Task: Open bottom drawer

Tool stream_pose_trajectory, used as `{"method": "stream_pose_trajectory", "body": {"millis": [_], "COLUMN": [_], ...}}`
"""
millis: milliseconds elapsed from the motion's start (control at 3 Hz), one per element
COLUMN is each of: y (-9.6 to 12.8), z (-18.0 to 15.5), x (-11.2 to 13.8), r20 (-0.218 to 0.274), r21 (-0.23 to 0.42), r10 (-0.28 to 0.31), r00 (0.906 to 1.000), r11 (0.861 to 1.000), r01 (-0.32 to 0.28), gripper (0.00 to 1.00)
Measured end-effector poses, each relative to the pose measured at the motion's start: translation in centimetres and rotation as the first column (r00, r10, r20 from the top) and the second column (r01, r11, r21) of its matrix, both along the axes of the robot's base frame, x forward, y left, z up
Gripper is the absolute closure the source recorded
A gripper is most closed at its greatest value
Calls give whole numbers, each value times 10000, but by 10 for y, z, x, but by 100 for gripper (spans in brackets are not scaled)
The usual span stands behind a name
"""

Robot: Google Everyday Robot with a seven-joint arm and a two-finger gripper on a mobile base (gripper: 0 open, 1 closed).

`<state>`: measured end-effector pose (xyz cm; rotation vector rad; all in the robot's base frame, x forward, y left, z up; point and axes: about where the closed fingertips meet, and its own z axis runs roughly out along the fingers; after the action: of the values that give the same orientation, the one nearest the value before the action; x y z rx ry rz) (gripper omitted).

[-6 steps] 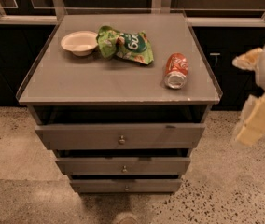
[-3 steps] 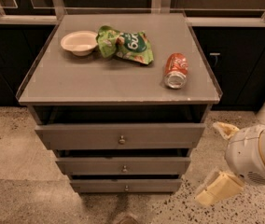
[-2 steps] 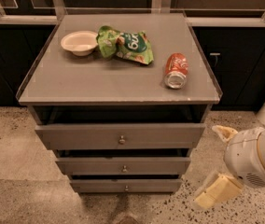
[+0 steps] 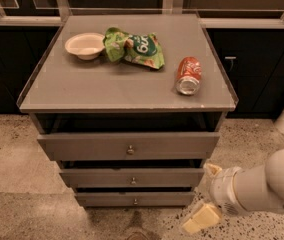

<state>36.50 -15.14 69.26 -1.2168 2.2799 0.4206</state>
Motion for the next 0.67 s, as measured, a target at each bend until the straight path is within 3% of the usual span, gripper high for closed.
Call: {"method": "stream_pose_trajectory", "body": {"millis": [333, 667], "y": [27, 27], "z": [-54, -61], "x": [9, 13], "r20": [-99, -60], "r21": [539, 637], "r10": [169, 27], "r00": [9998, 10000], "r11": [9984, 9980], "r01": [-163, -24], "gripper": [0, 0]}}
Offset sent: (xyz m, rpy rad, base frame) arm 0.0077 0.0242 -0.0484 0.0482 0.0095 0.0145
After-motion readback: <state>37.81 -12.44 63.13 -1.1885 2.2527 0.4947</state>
